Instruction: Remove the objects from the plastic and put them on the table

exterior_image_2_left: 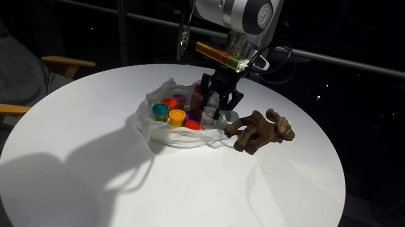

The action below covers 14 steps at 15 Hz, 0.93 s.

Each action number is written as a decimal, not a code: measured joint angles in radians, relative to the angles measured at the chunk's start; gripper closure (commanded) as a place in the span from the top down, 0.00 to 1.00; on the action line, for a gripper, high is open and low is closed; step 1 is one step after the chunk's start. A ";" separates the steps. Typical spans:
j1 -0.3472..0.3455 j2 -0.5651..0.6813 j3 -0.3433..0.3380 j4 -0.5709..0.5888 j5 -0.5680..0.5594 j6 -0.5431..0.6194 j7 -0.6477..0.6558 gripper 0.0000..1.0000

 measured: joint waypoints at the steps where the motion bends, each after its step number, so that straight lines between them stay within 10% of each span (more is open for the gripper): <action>1: 0.000 0.006 0.000 0.009 0.000 -0.005 -0.002 0.23; 14: -0.006 -0.014 -0.002 0.046 0.004 0.023 0.058 0.22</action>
